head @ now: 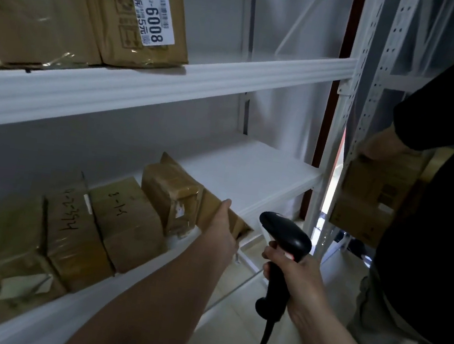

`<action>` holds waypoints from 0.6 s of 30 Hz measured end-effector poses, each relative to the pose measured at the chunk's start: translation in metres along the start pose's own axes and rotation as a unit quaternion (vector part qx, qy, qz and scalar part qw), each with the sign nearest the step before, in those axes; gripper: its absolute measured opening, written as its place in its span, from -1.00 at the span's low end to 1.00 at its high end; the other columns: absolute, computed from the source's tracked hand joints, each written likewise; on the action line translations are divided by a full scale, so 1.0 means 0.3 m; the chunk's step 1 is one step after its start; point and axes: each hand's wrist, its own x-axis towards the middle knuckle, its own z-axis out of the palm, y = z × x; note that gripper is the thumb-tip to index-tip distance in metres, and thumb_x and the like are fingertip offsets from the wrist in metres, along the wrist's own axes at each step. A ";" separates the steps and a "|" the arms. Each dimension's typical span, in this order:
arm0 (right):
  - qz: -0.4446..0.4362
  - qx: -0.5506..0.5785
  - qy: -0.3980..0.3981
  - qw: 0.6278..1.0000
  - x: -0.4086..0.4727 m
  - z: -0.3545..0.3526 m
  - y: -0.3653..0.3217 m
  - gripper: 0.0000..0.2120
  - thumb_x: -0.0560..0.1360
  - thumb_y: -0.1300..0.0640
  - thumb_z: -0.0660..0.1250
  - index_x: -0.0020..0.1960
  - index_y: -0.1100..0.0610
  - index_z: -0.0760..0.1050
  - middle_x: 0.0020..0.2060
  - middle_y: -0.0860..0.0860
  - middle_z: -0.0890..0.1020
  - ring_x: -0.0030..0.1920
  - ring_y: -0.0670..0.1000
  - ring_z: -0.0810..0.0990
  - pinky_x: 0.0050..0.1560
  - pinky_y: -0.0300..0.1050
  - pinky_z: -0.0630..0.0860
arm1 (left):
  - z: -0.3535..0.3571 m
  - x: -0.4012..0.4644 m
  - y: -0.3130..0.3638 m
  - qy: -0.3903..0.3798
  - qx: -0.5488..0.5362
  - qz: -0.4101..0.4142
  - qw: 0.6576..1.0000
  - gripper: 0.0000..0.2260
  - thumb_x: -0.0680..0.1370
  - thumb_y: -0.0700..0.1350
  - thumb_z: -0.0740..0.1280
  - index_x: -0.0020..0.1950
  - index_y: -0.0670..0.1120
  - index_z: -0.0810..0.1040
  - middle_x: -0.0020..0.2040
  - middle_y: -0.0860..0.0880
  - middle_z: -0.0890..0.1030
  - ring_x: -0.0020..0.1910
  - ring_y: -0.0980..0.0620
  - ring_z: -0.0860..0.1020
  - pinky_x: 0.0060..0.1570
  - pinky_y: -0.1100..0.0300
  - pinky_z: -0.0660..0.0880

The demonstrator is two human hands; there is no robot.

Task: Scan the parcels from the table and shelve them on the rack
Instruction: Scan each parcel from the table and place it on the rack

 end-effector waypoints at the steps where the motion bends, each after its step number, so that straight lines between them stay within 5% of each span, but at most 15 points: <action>1: 0.004 -0.001 -0.001 1.000 0.012 0.002 0.005 -0.90 0.43 0.42 0.40 -0.07 0.30 0.57 -0.30 0.17 0.58 -0.41 0.03 0.52 -0.25 -0.09 0.53 | 0.002 0.018 0.007 -0.001 -0.014 -0.002 1.000 -0.45 0.52 0.11 0.37 0.38 -0.13 0.30 0.31 -0.12 0.42 0.38 -0.16 0.34 0.32 -0.04 0.28; 6: 0.019 -0.014 -0.010 1.000 0.048 0.009 0.031 -0.86 0.41 0.37 0.44 -0.05 0.24 0.60 -0.27 0.15 0.64 -0.35 0.05 0.56 -0.16 -0.06 0.56 | -0.021 0.044 0.036 0.015 -0.001 -0.010 1.000 -0.21 0.47 0.19 0.40 0.54 -0.12 0.15 0.51 -0.14 0.25 0.47 -0.17 0.24 0.43 -0.17 0.19; 9: 0.019 -0.035 -0.032 0.999 0.050 0.028 0.052 -0.86 0.41 0.37 0.44 -0.05 0.25 0.60 -0.31 0.14 0.63 -0.37 0.04 0.56 -0.21 -0.07 0.55 | -0.109 0.045 0.007 -0.016 0.006 0.013 1.000 -0.38 0.52 0.20 0.34 0.44 -0.13 0.32 0.37 -0.08 0.41 0.36 -0.12 0.37 0.34 -0.08 0.29; 13: 0.039 -0.054 -0.102 0.993 0.024 0.117 0.103 -0.89 0.42 0.45 0.39 -0.08 0.32 0.56 -0.31 0.19 0.55 -0.45 0.03 0.48 -0.39 -0.15 0.46 | -0.338 0.067 -0.088 -0.031 -0.022 0.030 0.999 -0.71 0.63 -0.09 0.26 0.33 -0.16 0.47 0.36 -0.16 0.44 0.29 -0.12 0.45 0.31 0.02 0.39; 15: 0.058 -0.071 -0.142 0.986 -0.007 0.187 0.149 -0.89 0.41 0.45 0.40 -0.09 0.32 0.57 -0.34 0.17 0.53 -0.46 0.03 0.47 -0.37 -0.12 0.44 | -0.463 0.066 -0.111 0.011 0.079 0.036 0.996 -0.93 0.59 -0.23 0.31 0.04 -0.15 0.57 0.06 -0.16 0.56 0.01 -0.07 0.57 -0.02 0.23 0.54; 17: 0.073 -0.094 -0.180 0.977 -0.052 0.265 0.206 -0.89 0.40 0.44 0.41 -0.11 0.31 0.58 -0.37 0.13 0.55 -0.44 0.04 0.49 -0.31 -0.09 0.46 | -0.598 0.037 -0.116 0.066 0.209 0.064 0.974 -0.89 0.54 -0.29 0.34 -0.16 -0.13 0.52 -0.22 -0.09 0.53 -0.31 0.04 0.49 -0.42 0.35 0.46; 18: 0.077 -0.109 -0.197 0.971 -0.080 0.305 0.235 -0.89 0.40 0.43 0.43 -0.11 0.29 0.59 -0.37 0.12 0.56 -0.41 0.05 0.51 -0.26 -0.06 0.48 | -0.671 0.018 -0.119 0.090 0.257 0.076 0.959 -0.87 0.53 -0.29 0.34 -0.19 -0.13 0.52 -0.28 -0.08 0.52 -0.37 0.06 0.46 -0.47 0.35 0.43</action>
